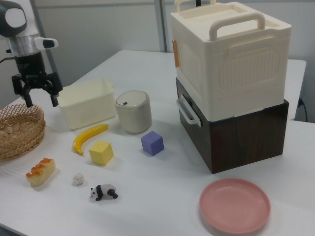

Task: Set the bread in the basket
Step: 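Move the open gripper over to the orange bread roll, then lower the gripper onto the bread roll and close on it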

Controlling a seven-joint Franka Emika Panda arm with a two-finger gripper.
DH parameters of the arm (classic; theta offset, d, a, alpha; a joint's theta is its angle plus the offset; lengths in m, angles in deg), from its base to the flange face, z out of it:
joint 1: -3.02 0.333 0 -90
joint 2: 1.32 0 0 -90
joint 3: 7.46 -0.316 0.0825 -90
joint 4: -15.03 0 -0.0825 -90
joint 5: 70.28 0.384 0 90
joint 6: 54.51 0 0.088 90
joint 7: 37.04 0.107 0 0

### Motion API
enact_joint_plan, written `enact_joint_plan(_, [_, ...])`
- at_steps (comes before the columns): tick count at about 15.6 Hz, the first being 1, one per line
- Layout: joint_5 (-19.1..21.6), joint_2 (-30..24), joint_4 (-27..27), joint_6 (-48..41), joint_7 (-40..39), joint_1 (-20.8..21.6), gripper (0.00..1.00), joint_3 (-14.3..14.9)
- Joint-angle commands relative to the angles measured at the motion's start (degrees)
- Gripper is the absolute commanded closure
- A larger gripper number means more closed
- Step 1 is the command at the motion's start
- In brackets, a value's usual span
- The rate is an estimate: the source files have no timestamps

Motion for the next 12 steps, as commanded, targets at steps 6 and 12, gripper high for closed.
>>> enact_joint_plan(6, [1.29, -0.30, -13.60, 11.88, 6.43, 5.03, 0.00, -0.48])
enact_joint_plan(12, [1.29, 2.51, -20.38, 21.28, 12.49, 5.39, 0.00, -4.17])
